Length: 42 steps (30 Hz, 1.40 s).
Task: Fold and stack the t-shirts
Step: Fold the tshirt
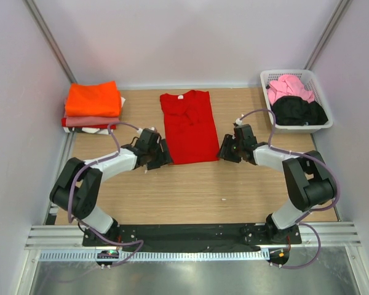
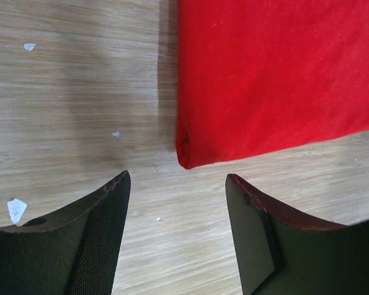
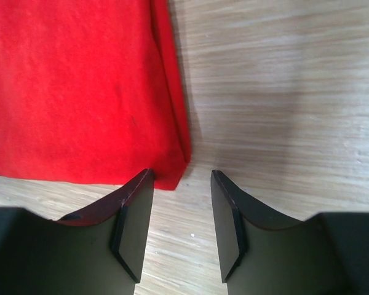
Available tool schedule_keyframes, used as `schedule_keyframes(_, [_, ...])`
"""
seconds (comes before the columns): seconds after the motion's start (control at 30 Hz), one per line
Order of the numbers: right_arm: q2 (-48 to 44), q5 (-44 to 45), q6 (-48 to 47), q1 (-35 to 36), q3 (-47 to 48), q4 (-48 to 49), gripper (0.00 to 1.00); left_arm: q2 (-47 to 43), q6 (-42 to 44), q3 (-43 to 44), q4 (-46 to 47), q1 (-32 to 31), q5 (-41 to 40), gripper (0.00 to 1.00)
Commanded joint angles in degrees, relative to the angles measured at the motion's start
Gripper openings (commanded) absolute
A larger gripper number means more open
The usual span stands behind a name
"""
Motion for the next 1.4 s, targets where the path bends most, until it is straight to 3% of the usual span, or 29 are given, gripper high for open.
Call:
schedule_keyframes(0.0, [2.1,-0.4,0.0,-0.1,-0.2,1.2,0.48,1.4,-0.5,-0.2,4.4,0.3,0.5,0.64])
schedule_keyframes(0.47, [4.5,-1.9,-0.1,-0.2,-0.1,2.3,0.19,4.5,-1.2,-0.9,7.5,0.3,0.6,0.57])
schedule_keyframes(0.57, [5.0,-2.3,-0.2,-0.2,-0.1,2.7,0.12,5.1,-1.4,-1.0,7.8,0.3,1.1,0.46])
schedule_keyframes(0.77, [5.3,-2.6,-0.3,-0.2,-0.2,2.7,0.03,5.8,-1.7,-1.9,9.0,0.3,1.3,0.34])
schedule_keyframes(1.0, [5.0,-2.8,-0.4,-0.2,-1.0,2.7,0.01,6.8,-1.5,-1.0,9.6,0.3,1.9,0.13])
schedule_keyframes(1.03, [4.9,-2.9,-0.4,-0.2,-1.0,2.7,0.01,6.6,-1.5,-0.9,9.5,0.3,2.0,0.0])
schedule_keyframes(1.37, [-5.6,-3.9,2.7,-0.2,-5.8,-1.1,0.01,-4.2,-3.3,-4.7,3.2,0.1,3.6,0.0])
